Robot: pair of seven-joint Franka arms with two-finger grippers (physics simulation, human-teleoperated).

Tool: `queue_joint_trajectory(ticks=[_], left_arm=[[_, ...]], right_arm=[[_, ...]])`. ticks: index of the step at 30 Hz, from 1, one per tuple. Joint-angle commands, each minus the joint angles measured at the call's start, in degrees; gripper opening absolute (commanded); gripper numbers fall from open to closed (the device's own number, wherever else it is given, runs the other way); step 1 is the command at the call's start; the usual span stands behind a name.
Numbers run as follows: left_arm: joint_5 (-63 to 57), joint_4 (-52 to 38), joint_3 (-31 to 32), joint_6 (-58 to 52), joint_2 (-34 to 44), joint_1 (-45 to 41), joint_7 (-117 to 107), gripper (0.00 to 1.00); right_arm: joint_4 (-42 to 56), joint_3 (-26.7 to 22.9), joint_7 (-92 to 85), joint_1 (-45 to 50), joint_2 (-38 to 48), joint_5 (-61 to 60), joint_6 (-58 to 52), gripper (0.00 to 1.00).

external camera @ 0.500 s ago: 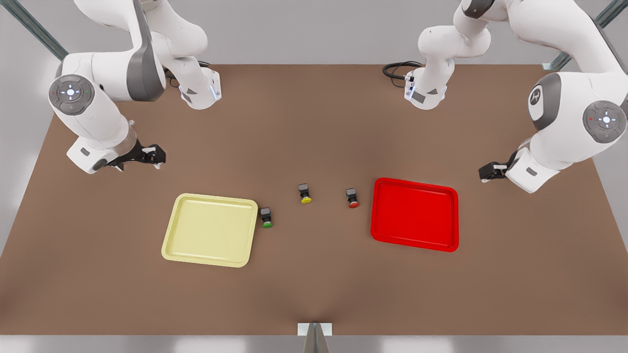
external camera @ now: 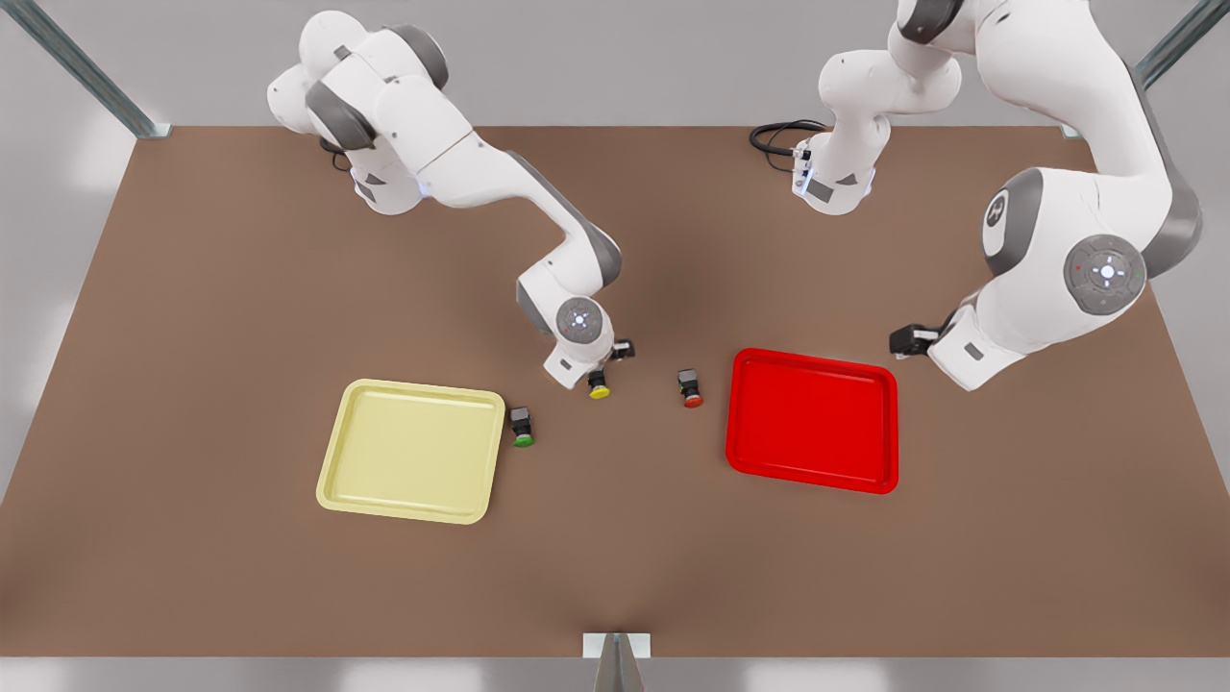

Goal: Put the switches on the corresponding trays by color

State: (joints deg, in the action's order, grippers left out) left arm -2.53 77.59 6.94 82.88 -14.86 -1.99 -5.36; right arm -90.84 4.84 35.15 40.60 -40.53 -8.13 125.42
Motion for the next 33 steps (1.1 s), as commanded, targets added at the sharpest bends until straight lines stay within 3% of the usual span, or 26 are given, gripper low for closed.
queue_joint_trajectory(ticks=[1,10,33], left_arm=[[0.0,0.0,0.0,0.0,0.0,0.1,0.0,1.00],[0.2,0.2,0.0,-0.6,-1.1,-2.9,-2.4,1.00],[0.2,0.2,0.2,-1.3,-3.2,-3.3,-2.4,1.00]], right_arm=[[-0.6,0.0,-0.8,0.0,0.0,0.0,0.4,1.00],[-11.9,-0.5,-10.4,-1.0,3.7,3.1,9.2,1.00],[-1.1,-2.8,-10.4,1.9,-3.2,2.9,10.5,1.00]])
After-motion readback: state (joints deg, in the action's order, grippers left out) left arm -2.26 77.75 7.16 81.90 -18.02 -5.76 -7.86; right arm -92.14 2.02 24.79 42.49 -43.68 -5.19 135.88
